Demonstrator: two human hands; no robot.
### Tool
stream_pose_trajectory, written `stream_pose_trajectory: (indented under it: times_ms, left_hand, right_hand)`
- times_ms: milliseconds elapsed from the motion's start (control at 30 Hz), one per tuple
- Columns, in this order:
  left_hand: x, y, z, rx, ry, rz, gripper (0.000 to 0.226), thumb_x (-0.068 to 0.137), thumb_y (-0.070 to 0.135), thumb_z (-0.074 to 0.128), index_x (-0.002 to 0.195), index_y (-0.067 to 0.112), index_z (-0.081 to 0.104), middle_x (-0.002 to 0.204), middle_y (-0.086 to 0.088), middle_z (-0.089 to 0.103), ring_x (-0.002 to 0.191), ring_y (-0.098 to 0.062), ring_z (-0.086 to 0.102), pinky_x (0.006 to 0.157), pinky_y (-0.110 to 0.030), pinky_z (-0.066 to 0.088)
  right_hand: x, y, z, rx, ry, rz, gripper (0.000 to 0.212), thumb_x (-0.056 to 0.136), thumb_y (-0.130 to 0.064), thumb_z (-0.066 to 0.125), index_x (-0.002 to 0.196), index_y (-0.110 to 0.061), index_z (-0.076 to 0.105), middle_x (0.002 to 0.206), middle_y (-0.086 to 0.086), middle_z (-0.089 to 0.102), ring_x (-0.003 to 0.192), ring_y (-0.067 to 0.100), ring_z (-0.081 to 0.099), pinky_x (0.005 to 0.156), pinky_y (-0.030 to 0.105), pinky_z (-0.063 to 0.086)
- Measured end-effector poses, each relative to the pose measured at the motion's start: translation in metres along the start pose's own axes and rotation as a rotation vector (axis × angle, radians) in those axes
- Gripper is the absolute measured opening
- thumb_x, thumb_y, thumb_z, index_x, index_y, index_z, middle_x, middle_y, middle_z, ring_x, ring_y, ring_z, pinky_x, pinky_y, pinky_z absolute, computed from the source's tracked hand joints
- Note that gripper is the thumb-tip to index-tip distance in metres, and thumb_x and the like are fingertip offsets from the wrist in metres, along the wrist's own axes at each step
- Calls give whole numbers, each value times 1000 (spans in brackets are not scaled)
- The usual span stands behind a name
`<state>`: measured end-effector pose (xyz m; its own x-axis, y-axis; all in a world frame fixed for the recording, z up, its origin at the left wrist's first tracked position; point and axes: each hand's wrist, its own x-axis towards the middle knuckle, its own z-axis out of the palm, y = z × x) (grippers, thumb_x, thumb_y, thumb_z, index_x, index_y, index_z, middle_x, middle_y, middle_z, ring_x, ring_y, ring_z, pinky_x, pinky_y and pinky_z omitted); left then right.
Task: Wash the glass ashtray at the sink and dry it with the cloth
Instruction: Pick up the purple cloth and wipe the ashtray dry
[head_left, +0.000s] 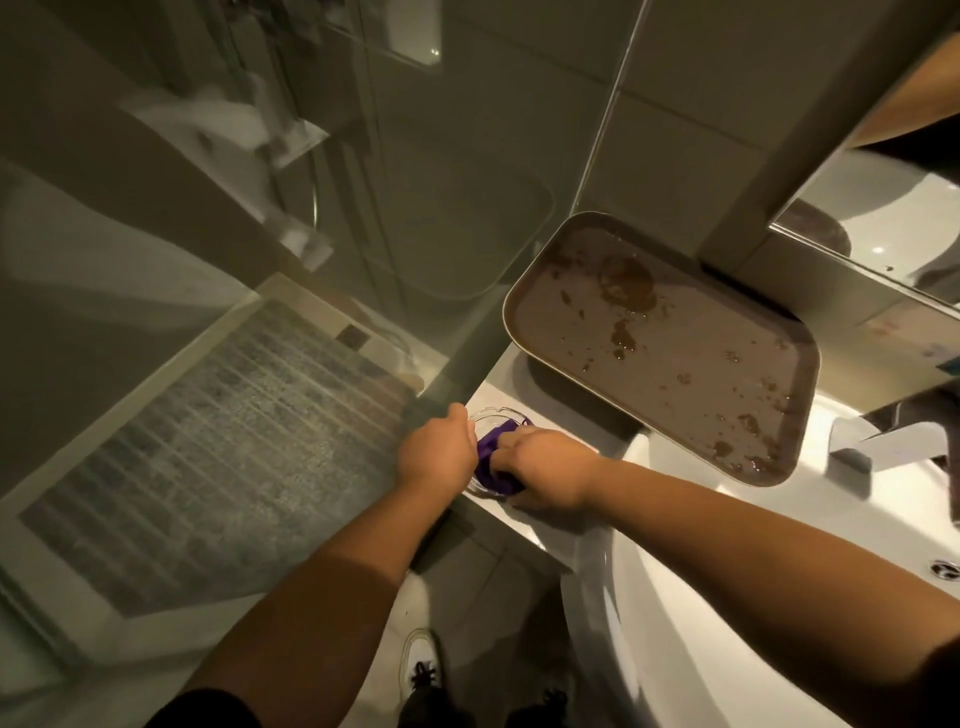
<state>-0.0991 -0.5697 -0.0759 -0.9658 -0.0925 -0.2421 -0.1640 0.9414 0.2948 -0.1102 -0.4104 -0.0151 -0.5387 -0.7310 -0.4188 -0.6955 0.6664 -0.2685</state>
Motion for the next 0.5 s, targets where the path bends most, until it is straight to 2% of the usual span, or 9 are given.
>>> stream_pose_trajectory:
  times_ms: [133, 233, 367, 500]
  left_hand:
    - [-5, -2, 2, -38, -28, -23, 30, 100, 32, 30, 105, 8, 48, 100, -19, 67, 89, -38, 63, 63, -36, 40]
    - [7, 3, -3, 64, -52, 47, 39, 103, 38, 24, 110, 9, 48, 102, -16, 67, 88, -35, 62, 60, -36, 37]
    - [14, 6, -4, 178, -78, 112, 41, 104, 37, 22, 114, 8, 48, 105, -16, 67, 94, -37, 64, 62, -37, 37]
    - [12, 3, 0, 163, -45, 120, 40, 104, 38, 23, 111, 8, 48, 100, -16, 68, 90, -37, 65, 61, -36, 38]
  right_hand:
    - [-2, 8, -16, -121, -145, -121, 39, 90, -31, 64, 126, -15, 60, 125, 8, 60, 114, 26, 54, 101, 36, 44]
    - [2, 9, -22, -119, -193, -145, 41, 89, -29, 68, 126, -15, 59, 127, 8, 60, 117, 26, 53, 102, 35, 43]
    - [1, 7, -18, -54, -164, -95, 42, 88, -35, 68, 124, -15, 62, 124, 7, 60, 114, 24, 52, 97, 33, 43]
    - [-3, -1, -4, 88, -28, 45, 40, 85, -40, 69, 115, -14, 67, 114, 7, 61, 106, 24, 53, 89, 31, 43]
